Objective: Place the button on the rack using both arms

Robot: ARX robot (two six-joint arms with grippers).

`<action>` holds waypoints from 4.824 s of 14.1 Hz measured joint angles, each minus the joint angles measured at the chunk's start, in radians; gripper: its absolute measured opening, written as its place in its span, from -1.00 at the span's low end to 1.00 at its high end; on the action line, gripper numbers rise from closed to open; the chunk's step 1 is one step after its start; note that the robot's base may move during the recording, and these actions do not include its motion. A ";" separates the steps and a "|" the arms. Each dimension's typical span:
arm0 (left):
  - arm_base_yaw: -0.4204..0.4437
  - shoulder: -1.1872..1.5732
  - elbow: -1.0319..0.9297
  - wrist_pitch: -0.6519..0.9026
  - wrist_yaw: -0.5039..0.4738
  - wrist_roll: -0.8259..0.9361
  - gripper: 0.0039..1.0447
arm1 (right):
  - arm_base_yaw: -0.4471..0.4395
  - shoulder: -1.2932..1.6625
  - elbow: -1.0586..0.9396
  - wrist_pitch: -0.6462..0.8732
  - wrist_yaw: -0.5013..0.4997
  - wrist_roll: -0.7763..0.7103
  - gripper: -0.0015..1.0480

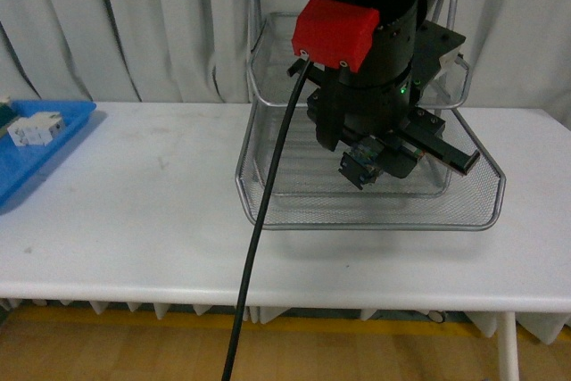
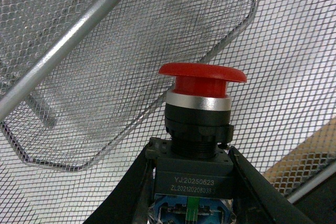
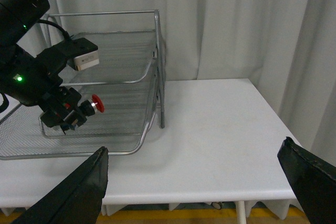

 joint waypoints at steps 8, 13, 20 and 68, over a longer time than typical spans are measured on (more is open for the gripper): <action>0.028 0.196 0.322 -0.121 -0.032 -0.060 -0.33 | 0.000 0.000 0.000 0.000 0.000 0.000 0.87; 0.038 0.167 0.247 -0.063 -0.002 -0.114 0.77 | 0.000 0.000 0.000 0.000 0.000 0.000 0.87; 0.040 -0.315 -0.295 0.200 0.026 -0.123 0.88 | 0.000 0.000 0.000 0.000 0.000 0.000 0.87; 0.637 -2.245 -1.814 0.514 0.134 -0.209 0.62 | 0.000 0.000 0.000 0.000 -0.002 0.000 0.87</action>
